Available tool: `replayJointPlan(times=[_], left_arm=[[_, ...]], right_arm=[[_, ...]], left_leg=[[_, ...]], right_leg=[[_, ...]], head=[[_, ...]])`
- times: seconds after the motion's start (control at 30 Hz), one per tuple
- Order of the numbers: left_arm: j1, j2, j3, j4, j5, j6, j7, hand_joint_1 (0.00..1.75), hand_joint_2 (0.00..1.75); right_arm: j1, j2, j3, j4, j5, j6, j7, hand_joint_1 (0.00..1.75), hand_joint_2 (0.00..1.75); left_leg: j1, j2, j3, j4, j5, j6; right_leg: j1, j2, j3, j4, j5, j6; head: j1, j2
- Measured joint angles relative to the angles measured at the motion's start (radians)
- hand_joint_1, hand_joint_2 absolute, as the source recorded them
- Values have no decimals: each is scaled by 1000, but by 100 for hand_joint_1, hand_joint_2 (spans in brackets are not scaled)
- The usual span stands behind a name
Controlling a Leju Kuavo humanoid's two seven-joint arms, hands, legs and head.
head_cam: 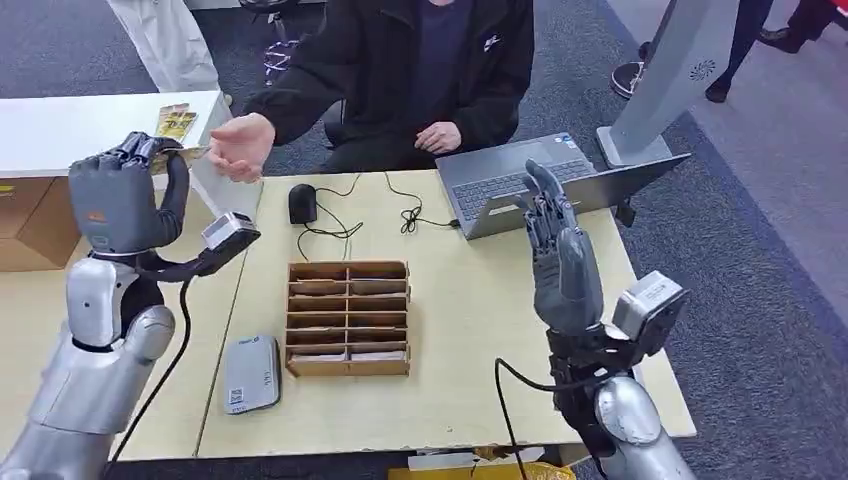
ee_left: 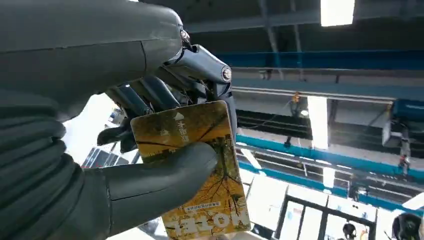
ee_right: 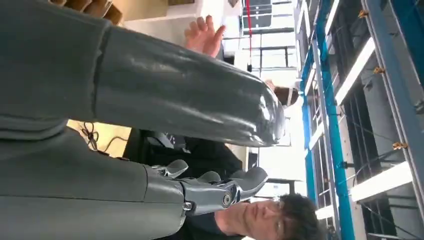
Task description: Pass the card to the sensor for recognition and then transmit it.
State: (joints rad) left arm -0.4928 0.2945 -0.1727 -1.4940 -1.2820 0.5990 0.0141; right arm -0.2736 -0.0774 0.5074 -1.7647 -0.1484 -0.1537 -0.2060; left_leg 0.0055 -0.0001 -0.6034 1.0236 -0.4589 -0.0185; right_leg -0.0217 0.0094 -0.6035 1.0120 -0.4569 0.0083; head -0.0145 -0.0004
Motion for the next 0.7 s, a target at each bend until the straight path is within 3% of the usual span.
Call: replayJointPlan(times=[0.23, 0.57, 0.6, 0.63, 0.7], left_arm=[[-105, 40, -99, 108, -124, -72, 24, 175, 175], [-185, 57, -202, 184, -182, -113, 51, 175, 175], [-190, 57, -208, 189, -185, -114, 53, 140, 175], [-192, 57, -213, 192, -188, -114, 58, 0, 175], [-195, 57, -222, 197, -192, -111, 63, 0, 175]], right_arm=[[-1, 0, 2, 1, -7, 26, -5, 0, 0], [-1, 0, 2, 1, -10, 39, -5, 0, 0], [0, 0, 2, 1, -10, 40, -5, 0, 0], [0, 0, 2, 1, -11, 40, -6, 0, 0], [1, 0, 2, 1, -11, 43, -8, 0, 0]], left_leg=[[0, 0, 0, 0, 0, 0], [0, 0, 0, 0, 0, 0], [0, 0, 0, 0, 0, 0], [0, 0, 0, 0, 0, 0], [0, 0, 0, 0, 0, 0]], right_leg=[[0, 0, 0, 0, 0, 0], [0, 0, 0, 0, 0, 0], [0, 0, 0, 0, 0, 0], [0, 0, 0, 0, 0, 0], [0, 1, 0, 0, 0, 0]], head=[[0, 0], [0, 0], [0, 0], [0, 0], [0, 0]])
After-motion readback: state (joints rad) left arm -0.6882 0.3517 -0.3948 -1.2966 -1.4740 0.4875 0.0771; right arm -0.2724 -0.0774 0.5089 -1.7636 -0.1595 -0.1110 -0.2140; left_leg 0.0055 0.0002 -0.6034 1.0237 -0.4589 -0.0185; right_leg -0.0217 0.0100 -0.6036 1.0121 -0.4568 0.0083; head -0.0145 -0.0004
